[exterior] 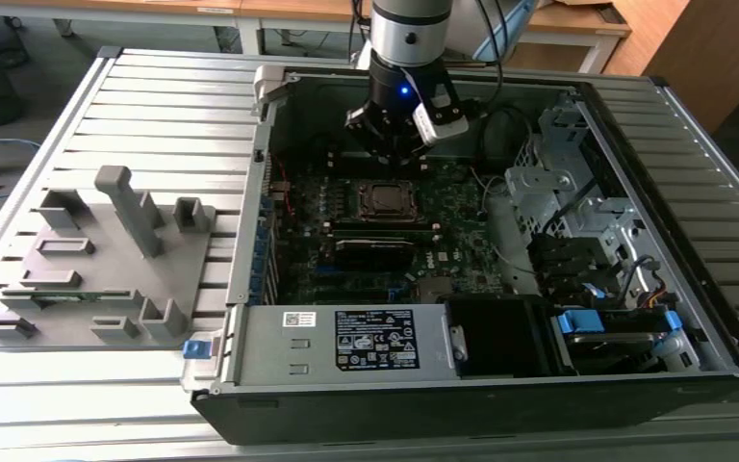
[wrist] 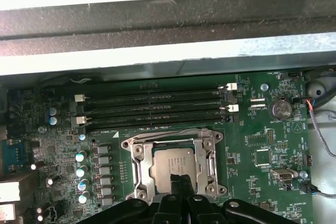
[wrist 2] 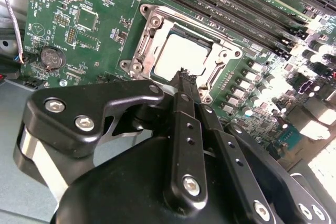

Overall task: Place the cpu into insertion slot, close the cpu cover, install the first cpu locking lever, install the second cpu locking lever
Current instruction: 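Install the second cpu locking lever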

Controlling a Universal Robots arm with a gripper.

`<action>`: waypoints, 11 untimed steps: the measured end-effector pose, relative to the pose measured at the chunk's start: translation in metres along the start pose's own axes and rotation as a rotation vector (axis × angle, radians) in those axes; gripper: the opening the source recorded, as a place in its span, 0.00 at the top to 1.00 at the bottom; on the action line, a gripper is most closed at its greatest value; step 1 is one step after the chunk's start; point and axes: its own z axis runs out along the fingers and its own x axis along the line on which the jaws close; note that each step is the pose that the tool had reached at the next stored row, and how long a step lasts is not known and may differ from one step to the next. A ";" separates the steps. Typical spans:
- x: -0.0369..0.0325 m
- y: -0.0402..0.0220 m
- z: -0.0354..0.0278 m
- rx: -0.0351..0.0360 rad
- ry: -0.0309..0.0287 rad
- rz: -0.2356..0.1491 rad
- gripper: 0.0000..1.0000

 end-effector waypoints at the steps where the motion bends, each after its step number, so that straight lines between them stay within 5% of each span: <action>1: 0.0000 0.0000 0.0000 0.0000 0.0000 0.000 0.90; 11: -0.0002 -0.0019 -0.0002 0.0002 0.0001 0.000 0.90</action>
